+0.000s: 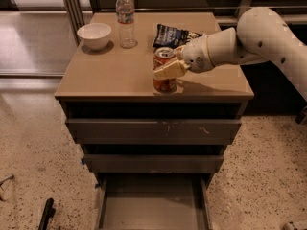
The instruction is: Pick coke can from bottom drawer and place on counter
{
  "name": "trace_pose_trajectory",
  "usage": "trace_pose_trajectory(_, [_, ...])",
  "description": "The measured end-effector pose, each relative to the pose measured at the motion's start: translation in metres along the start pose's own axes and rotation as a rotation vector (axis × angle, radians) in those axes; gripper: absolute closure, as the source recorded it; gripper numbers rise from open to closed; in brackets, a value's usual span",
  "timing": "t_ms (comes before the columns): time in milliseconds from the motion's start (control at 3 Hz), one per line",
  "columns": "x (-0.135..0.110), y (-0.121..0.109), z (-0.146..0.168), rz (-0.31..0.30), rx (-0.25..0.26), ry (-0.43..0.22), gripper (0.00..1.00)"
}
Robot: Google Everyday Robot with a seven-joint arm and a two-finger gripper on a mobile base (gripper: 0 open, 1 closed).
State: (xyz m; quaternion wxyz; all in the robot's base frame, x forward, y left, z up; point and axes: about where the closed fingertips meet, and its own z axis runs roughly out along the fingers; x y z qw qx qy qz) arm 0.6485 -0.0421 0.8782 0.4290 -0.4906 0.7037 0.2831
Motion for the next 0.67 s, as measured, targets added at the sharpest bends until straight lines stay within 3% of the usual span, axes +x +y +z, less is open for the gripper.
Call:
trace_pose_trajectory(333, [0.0000, 0.0000, 0.0001, 0.000, 0.000, 0.000, 0.00])
trace_pose_trajectory(667, [0.0000, 0.0000, 0.0001, 0.000, 0.000, 0.000, 0.00])
